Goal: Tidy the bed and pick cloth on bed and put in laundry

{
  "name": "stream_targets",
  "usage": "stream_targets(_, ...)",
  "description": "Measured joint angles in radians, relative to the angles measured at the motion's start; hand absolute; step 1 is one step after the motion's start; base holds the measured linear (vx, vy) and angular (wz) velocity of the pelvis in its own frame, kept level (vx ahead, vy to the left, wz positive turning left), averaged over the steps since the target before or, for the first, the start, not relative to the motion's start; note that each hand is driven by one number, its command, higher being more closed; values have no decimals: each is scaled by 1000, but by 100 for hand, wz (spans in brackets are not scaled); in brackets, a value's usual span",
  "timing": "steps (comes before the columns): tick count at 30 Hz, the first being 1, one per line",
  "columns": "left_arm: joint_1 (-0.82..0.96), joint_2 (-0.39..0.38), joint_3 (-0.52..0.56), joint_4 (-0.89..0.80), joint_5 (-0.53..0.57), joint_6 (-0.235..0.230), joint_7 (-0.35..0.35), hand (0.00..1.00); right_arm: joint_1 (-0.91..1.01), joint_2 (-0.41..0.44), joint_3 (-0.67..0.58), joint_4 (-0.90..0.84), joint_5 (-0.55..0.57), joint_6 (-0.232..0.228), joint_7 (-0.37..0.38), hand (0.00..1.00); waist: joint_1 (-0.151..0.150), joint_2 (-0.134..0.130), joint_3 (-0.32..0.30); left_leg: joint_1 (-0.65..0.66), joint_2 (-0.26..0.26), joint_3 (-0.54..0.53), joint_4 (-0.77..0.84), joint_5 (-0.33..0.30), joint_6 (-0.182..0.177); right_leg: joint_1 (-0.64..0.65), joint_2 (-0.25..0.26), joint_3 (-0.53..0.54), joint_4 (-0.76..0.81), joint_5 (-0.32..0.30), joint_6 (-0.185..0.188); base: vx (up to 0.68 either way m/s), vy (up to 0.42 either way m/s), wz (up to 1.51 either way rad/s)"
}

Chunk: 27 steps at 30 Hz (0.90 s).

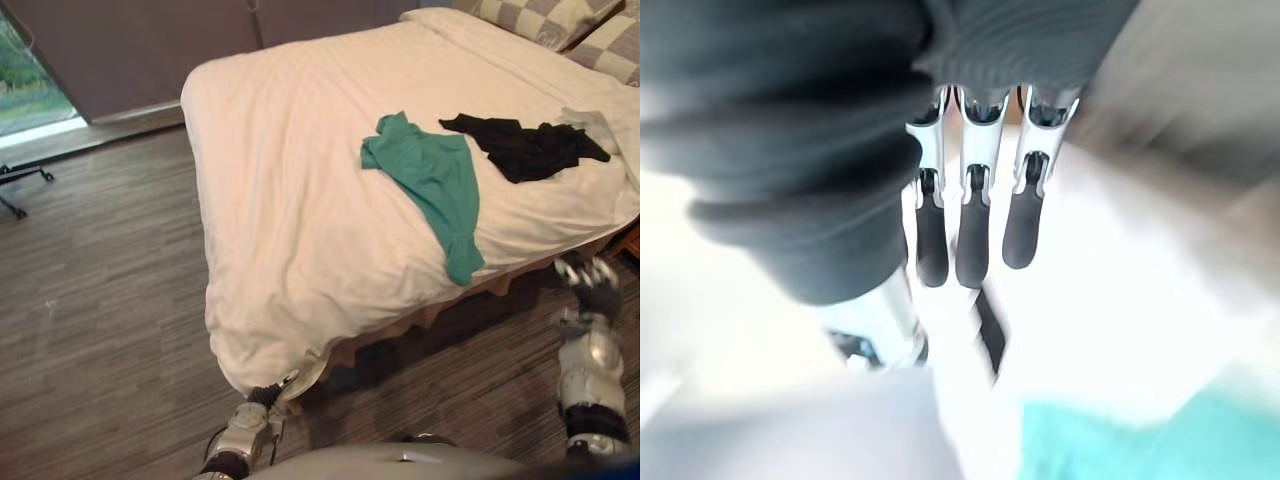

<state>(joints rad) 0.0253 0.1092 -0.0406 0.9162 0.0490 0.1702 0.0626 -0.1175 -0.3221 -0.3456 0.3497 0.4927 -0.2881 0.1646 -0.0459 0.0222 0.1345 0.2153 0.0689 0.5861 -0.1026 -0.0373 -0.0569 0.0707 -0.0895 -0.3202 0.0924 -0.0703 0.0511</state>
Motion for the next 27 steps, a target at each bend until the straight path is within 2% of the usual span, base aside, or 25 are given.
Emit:
stream_targets(1,7,4,-3,1,0,11,-5,0,1,10,29,-56,21,-4,64,100,0,-2,1,-6,-1,-6,0,2,2,-4,0,-2,2,0,0,-60,-19,14)
stream_targets(2,20,15,-37,1,0,31,-16,0,11,29,96,-188,48,1,163,100,-5,-4,2,-13,0,-30,0,4,4,-10,-1,-6,8,0,0,-35,-13,18)
stream_targets(3,37,17,-54,1,0,40,-19,0,19,38,131,-259,56,5,208,100,-6,-4,1,-22,0,-47,0,4,5,-10,-1,-6,10,0,0,-23,7,38)
stream_targets(5,40,22,-85,-1,-30,51,-20,0,39,47,260,-440,106,41,345,100,0,-2,1,-39,0,-103,-1,8,12,-5,-3,-6,11,0,0,-17,26,55)
stream_targets(6,40,23,-87,0,-37,57,-21,0,37,47,330,-488,129,62,385,100,5,-2,0,-43,-1,-121,-1,13,17,-1,-3,-6,11,0,-1,-21,19,68)
stream_targets(7,41,25,-97,-5,-38,58,-21,0,27,48,470,-528,153,96,439,100,15,-2,-1,-43,-4,-152,0,20,23,10,-7,-4,8,0,-1,-21,16,65)
stream_targets(8,41,25,-101,-6,-39,56,-21,0,9,54,561,-526,156,119,455,100,24,-1,-4,-46,-6,-166,0,24,26,14,-9,0,8,0,-1,-22,22,51)
stream_targets(10,40,25,-100,-8,-40,37,-21,0,-49,93,720,-492,161,171,467,100,48,2,-8,-54,-12,-181,0,30,31,18,-12,5,-4,3,2,-41,10,26)
stream_targets(12,41,26,-86,-1,-72,11,-25,0,-151,167,868,-390,161,231,462,100,68,3,-8,-54,-19,-190,0,38,36,31,-15,3,-20,7,8,-50,-4,16)
stream_targets(14,44,30,-56,14,-79,-20,-48,0,-219,220,961,-282,159,274,446,100,83,3,-8,-44,-20,-206,-1,41,38,50,-16,-5,-24,8,8,-41,-19,21)
stream_targets(17,62,56,-42,19,-80,-57,-73,0,-274,301,1093,-159,146,317,413,100,109,3,-7,-48,-20,-234,-2,49,37,60,-19,-30,-25,7,9,-54,-31,24)
stream_targets(20,96,70,-38,91,-81,-72,-88,0,-284,341,1200,-132,128,341,376,100,117,-3,-7,-103,-21,-282,-2,69,41,32,-28,-73,-22,7,8,-88,-46,47)
stream_targets(22,107,82,-38,109,-106,-80,-89,0,-317,362,1233,-110,112,342,336,100,121,-18,9,-150,-20,-323,-1,96,44,-3,-30,-110,-6,7,3,-97,-54,65)
stream_targets(23,94,85,-40,110,-118,-92,-88,0,-357,373,1232,-95,108,341,306,100,137,-14,44,-181,-19,-342,-1,113,45,-32,-35,-126,19,1,-7,-167,-62,54)
stream_targets(24,72,85,-40,108,-129,-104,-88,0,-401,390,1215,-84,89,341,277,100,151,-23,75,-213,-17,-357,-1,126,39,-69,-39,-138,51,-5,-16,-194,-63,47)
stream_targets(26,36,89,-39,105,-148,-117,-87,0,-471,422,1179,-64,71,341,227,100,162,-11,139,-272,-15,-380,-1,148,35,-137,-50,-152,104,-25,-26,-230,-69,41)
stream_targets(27,10,91,-38,90,-156,-117,-86,0,-519,445,1137,-31,71,337,204,100,167,-16,181,-303,-13,-389,-1,161,33,-172,-55,-160,129,-34,-32,-242,-72,38)
